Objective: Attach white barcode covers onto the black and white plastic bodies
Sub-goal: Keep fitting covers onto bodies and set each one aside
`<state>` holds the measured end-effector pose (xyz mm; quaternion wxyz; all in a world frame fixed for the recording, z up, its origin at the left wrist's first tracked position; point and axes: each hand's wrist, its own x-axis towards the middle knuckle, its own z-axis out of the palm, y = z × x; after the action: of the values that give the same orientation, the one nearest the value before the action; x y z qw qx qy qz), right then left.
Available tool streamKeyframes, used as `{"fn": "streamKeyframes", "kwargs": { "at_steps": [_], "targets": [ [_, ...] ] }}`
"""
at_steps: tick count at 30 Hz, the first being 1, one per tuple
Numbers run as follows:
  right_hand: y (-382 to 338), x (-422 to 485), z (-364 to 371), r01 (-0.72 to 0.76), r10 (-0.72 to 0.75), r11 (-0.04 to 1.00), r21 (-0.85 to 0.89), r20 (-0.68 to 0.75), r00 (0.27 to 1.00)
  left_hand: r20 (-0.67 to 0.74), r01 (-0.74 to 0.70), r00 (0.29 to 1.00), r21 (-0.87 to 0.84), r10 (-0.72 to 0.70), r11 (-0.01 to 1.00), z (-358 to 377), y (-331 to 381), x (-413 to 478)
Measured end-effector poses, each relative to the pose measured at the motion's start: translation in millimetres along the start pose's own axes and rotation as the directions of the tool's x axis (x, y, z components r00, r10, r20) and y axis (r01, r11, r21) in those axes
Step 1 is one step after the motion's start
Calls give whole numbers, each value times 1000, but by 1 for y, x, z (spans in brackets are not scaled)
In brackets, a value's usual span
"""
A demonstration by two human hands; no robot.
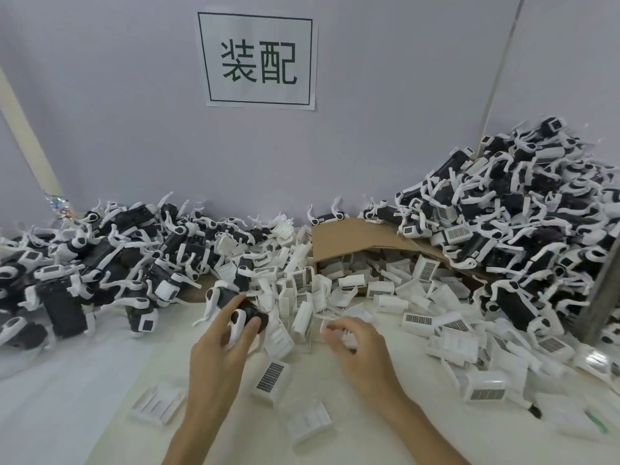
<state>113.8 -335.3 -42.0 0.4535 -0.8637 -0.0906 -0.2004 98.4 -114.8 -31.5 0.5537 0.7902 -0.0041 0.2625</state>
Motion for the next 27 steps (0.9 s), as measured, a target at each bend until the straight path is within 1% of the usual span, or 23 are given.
{"fn": "streamKeyframes", "kwargs": {
  "at_steps": [2, 3, 5, 6, 9, 11, 13, 15, 16, 18, 22, 27],
  "targets": [
    [-6, 1, -4, -83, 89, 975, 208, -21, 996, 47, 24, 999, -197, -15, 980, 1, 3, 0],
    [-9, 3, -6, -147, 160, 934, 324, -14, 987, 71, 44, 997, -303, -23, 952, 1, 5, 0],
    [-13, 7, -9, -312, 319, 812, 494, 72, 945, 126, 104, 991, -433, -54, 895, 1, 9, 0],
    [-14, 8, -10, -375, 366, 749, 547, 130, 921, 159, 147, 984, -472, -80, 869, 0, 10, 0],
    [-13, 11, -10, -494, 455, 546, 677, 255, 853, 285, 294, 946, -565, -152, 771, -2, 8, 1],
    [-15, 12, -12, -548, 502, 402, 733, 325, 802, 334, 364, 924, -617, -186, 698, -4, 8, 3],
    [-18, 12, -13, -579, 511, 315, 752, 379, 771, 340, 398, 914, -636, -222, 661, -5, 8, 3],
    [-20, 12, -14, -592, 502, 254, 765, 419, 756, 332, 405, 911, -615, -244, 676, -6, 9, 2],
    [-20, 11, -14, -594, 493, 240, 767, 431, 756, 331, 404, 911, -601, -246, 690, -5, 10, 2],
    [-20, 10, -15, -589, 466, 251, 768, 438, 769, 333, 406, 909, -578, -250, 708, -4, 12, 1],
    [-19, 8, -17, -530, 399, 362, 766, 386, 831, 325, 422, 903, -541, -282, 728, -1, 8, 0],
    [-19, 5, -18, -503, 336, 432, 749, 383, 860, 346, 399, 906, -509, -243, 763, 0, 5, 0]
  ]
}}
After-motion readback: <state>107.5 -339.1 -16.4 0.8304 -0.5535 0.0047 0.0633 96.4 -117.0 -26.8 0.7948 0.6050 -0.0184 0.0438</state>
